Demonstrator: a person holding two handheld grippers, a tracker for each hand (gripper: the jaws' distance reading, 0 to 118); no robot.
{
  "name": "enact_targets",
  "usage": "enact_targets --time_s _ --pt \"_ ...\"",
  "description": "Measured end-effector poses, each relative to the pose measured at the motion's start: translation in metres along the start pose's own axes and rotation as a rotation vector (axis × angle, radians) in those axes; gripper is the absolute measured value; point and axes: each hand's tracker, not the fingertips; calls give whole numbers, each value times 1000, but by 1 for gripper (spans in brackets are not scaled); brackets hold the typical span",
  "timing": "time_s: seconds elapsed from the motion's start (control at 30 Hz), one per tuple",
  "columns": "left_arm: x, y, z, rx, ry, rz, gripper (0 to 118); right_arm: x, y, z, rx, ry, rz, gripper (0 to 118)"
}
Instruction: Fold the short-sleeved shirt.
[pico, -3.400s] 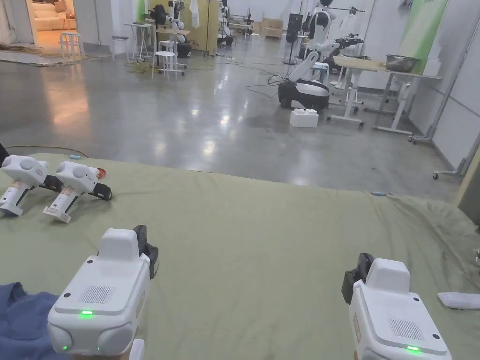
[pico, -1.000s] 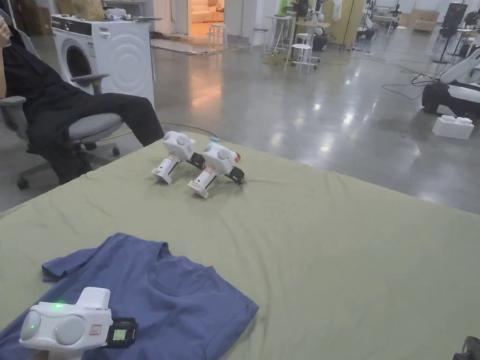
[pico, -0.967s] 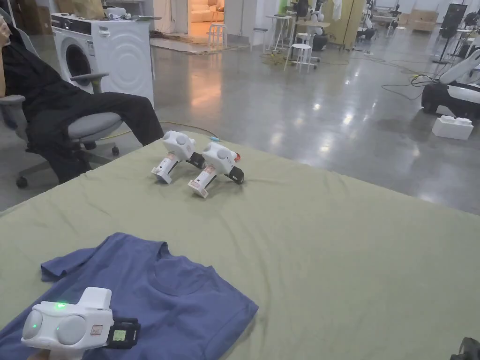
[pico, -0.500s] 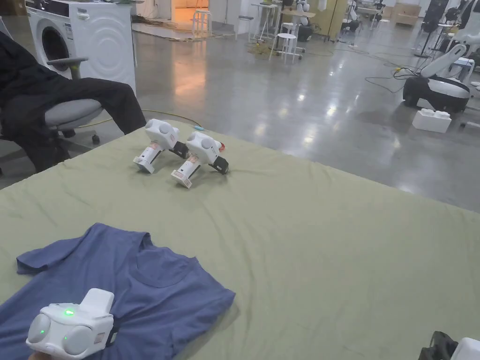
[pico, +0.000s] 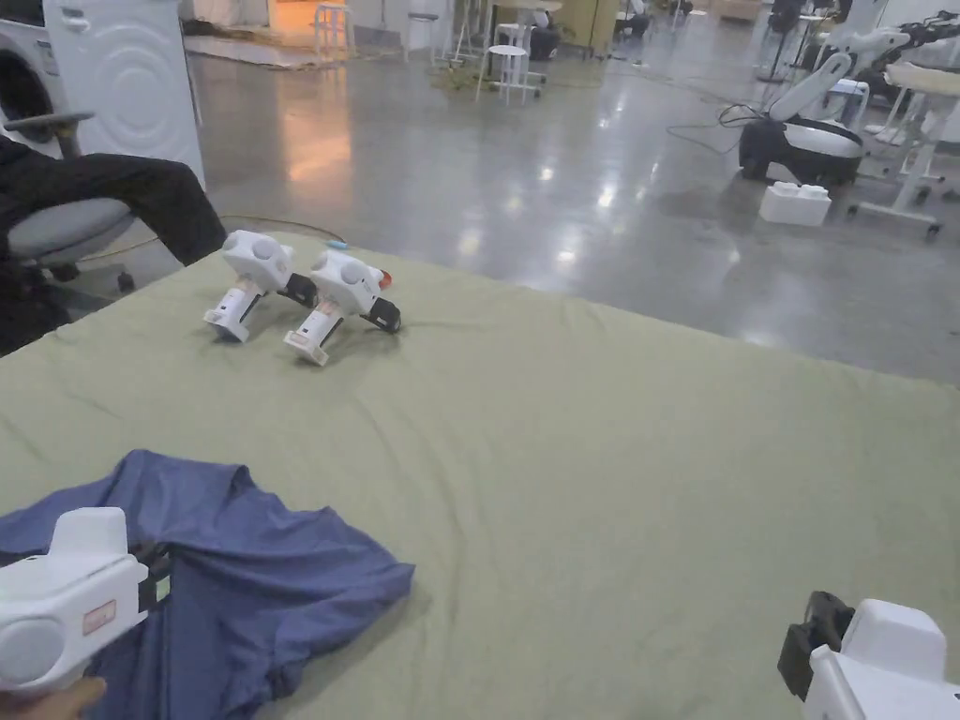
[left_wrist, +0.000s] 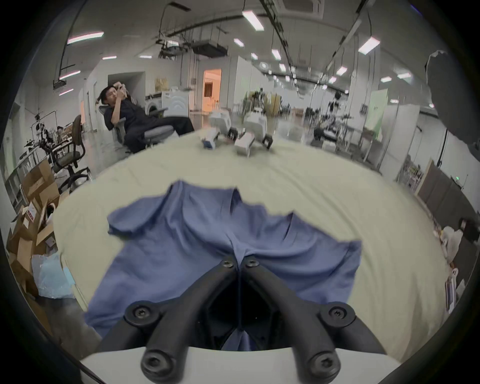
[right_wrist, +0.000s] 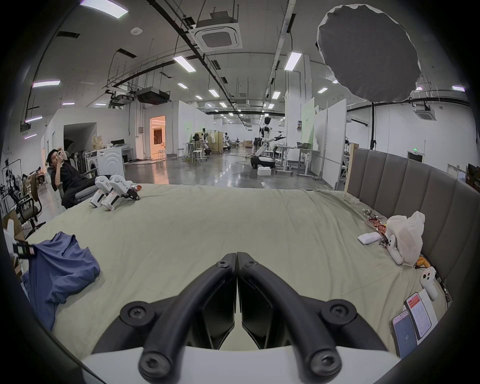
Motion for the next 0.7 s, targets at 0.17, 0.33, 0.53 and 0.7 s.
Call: enact_targets --time_s 0.17,0.33,0.53,0.7 --pt "22 49 27 157 -56 -10 0 10 8 5 23 -7 -15 0" --pt "70 93 46 264 -200 -109 0 23 14 10 46 -29 -27 0" --pt "149 115 66 348 -427 -120 0 43 14 20 55 -65 -53 0" --pt "226 125 79 404 -610 -183 0 60 10 32 63 -101 -67 0"
